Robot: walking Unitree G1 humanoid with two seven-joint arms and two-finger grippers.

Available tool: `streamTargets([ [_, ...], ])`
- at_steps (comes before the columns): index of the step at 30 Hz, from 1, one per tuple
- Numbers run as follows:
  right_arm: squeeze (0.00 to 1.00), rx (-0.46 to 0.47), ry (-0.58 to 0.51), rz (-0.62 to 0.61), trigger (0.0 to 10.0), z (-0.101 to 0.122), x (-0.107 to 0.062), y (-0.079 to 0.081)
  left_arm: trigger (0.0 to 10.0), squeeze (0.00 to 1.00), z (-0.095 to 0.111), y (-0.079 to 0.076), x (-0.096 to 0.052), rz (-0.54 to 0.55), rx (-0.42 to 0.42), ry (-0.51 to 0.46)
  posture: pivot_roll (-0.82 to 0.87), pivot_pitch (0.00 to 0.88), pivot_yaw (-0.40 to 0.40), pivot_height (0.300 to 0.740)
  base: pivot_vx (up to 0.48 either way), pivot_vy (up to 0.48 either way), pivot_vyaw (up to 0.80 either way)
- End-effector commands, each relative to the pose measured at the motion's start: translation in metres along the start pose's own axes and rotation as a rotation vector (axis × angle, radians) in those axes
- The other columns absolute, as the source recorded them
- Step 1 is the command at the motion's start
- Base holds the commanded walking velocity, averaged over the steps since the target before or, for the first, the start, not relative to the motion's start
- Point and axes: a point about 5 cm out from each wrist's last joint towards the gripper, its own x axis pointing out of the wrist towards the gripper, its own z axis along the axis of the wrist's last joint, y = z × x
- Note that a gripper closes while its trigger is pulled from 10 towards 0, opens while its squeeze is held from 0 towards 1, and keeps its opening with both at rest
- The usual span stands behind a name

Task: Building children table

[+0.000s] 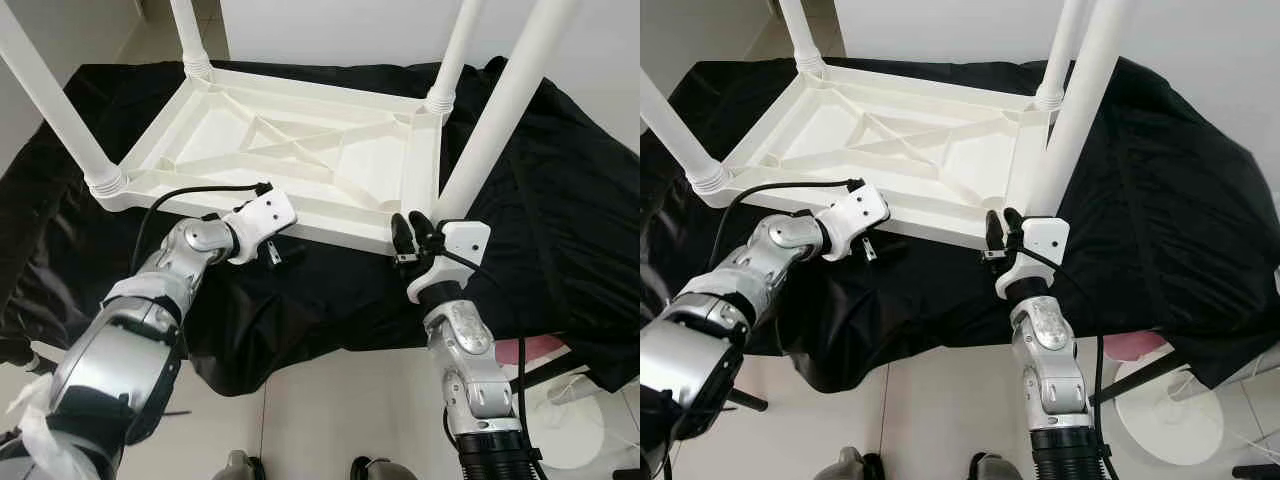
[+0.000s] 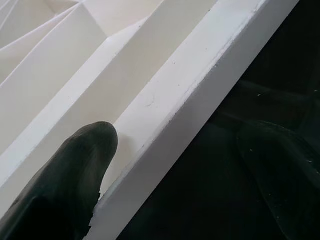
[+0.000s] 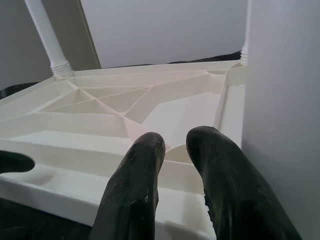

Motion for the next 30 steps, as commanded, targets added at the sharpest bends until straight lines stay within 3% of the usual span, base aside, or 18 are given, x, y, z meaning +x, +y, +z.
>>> streamTargets([
  [1,0.00,0.005,0.001,-0.017,10.0,-0.002,-0.001,-0.004,10.0,0.00,-0.021,-0.045,-0.002,-0.498,-0.068,0.063,-0.07,0.110,0.056,0.740,0.000,0.000,0.00],
  [7,0.00,-0.005,-0.004,-0.027,10.0,-0.003,0.002,-0.008,10.0,0.00,-0.012,-0.059,-0.003,-0.551,-0.089,-0.006,-0.07,0.099,0.058,0.740,0.000,0.000,0.00],
  [15,0.00,-0.002,-0.005,-0.023,10.0,-0.005,0.004,-0.007,10.0,0.00,-0.001,-0.063,-0.007,-0.557,-0.096,-0.065,-0.06,0.095,0.057,0.740,0.000,0.000,0.00],
  [20,0.00,0.001,-0.009,-0.014,10.0,-0.006,0.006,-0.006,10.0,0.00,0.006,-0.050,-0.010,-0.472,-0.085,-0.077,-0.05,0.089,0.052,0.740,0.000,0.000,0.00],
  [23,0.00,0.005,-0.010,-0.005,10.0,-0.007,0.008,-0.004,10.0,0.00,-0.002,-0.024,-0.007,-0.301,-0.098,0.022,-0.05,0.084,0.053,0.740,0.000,0.000,0.00],
  [24,0.00,0.005,-0.010,-0.005,10.0,-0.007,0.008,-0.004,10.0,0.00,-0.002,-0.024,-0.007,-0.301,-0.098,0.022,-0.05,0.084,0.053,0.740,0.000,0.000,0.00],
  [26,0.00,0.007,-0.012,-0.002,10.0,-0.008,0.009,-0.002,10.0,0.00,-0.006,-0.008,-0.003,-0.161,-0.187,0.079,-0.05,0.083,0.050,0.740,0.000,0.000,0.00],
  [30,0.00,0.010,-0.014,0.000,10.0,-0.007,0.010,0.000,10.0,0.00,-0.007,0.002,-0.001,-0.058,-0.211,0.121,-0.05,0.086,0.050,0.740,0.000,0.000,0.00],
])
